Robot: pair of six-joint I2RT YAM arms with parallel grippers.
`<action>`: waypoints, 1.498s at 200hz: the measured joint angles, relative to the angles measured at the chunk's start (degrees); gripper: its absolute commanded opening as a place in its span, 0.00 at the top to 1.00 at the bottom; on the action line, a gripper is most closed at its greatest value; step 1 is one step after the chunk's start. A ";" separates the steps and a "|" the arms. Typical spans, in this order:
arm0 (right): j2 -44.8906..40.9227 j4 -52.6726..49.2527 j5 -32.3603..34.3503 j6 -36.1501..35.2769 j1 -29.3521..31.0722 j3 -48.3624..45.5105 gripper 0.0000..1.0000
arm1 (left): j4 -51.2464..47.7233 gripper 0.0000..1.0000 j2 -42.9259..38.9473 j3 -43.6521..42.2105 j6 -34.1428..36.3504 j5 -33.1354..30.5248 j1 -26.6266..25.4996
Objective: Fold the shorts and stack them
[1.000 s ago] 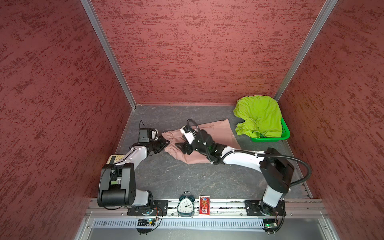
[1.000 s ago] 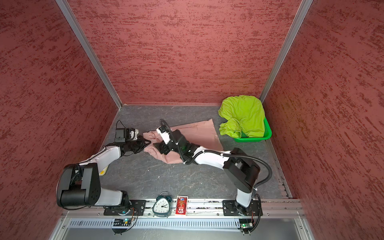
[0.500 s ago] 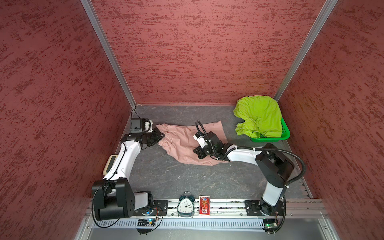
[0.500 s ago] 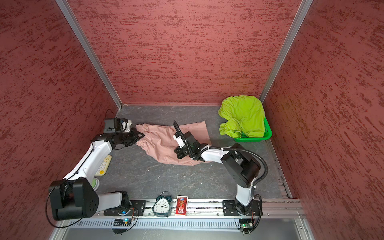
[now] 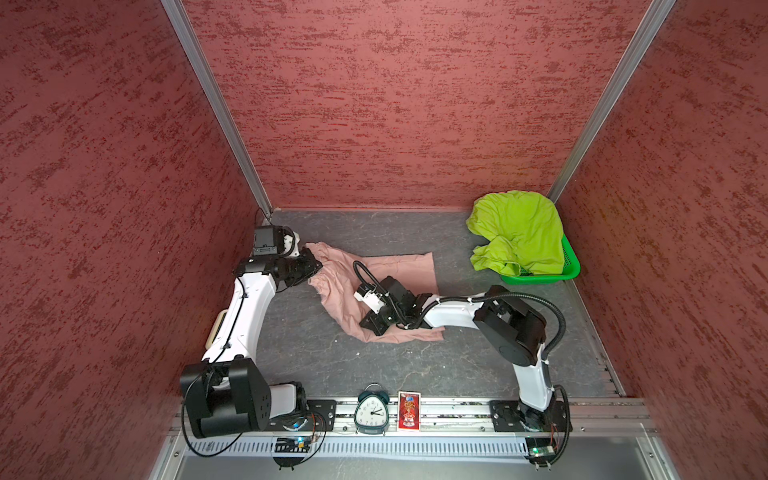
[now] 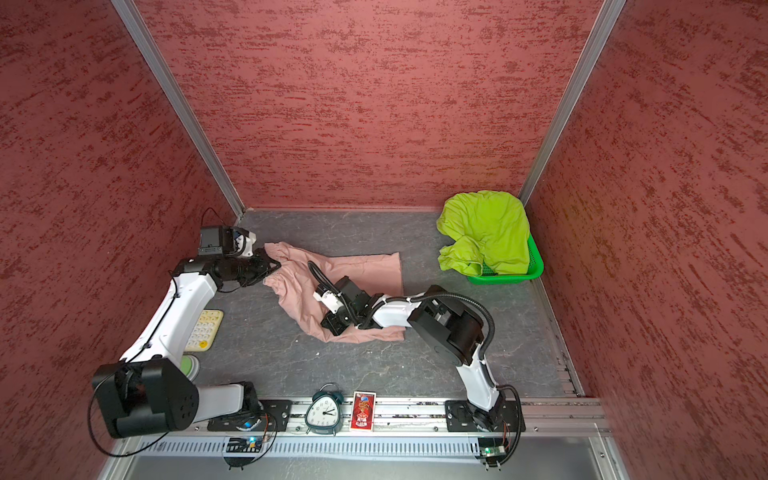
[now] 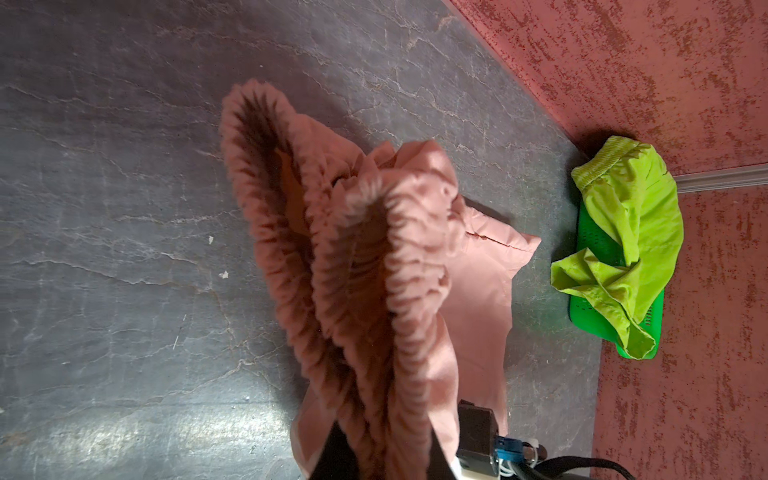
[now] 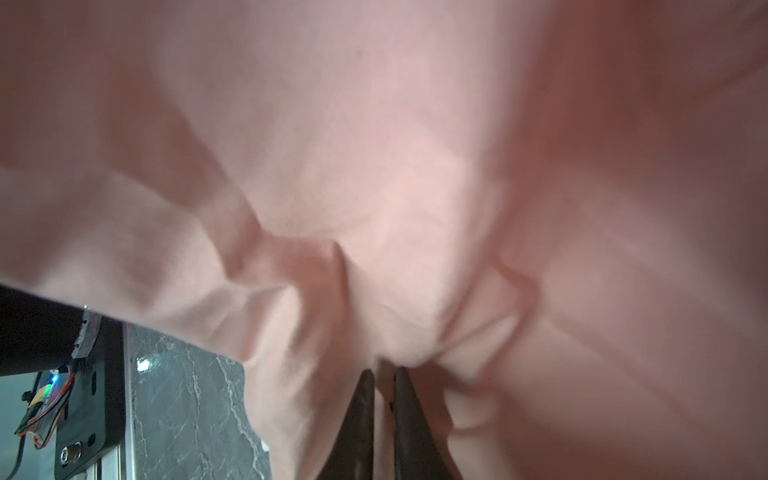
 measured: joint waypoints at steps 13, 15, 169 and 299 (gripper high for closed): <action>-1.09 0.04 0.24 0.37 -1.27 0.00 0.85 | -0.81 0.87 0.35 0.39 0.39 -0.22 0.00; -1.29 0.07 0.26 0.42 -1.55 0.00 0.85 | -0.98 0.87 0.42 0.55 0.46 -0.28 0.00; 28.13 1.31 1.42 5.62 -7.74 38.91 0.85 | -5.95 0.85 4.46 10.69 6.16 -2.60 -2.49; -12.57 -5.84 8.76 7.61 -16.39 -8.04 0.34 | -19.19 1.00 10.60 24.61 13.09 -15.19 1.01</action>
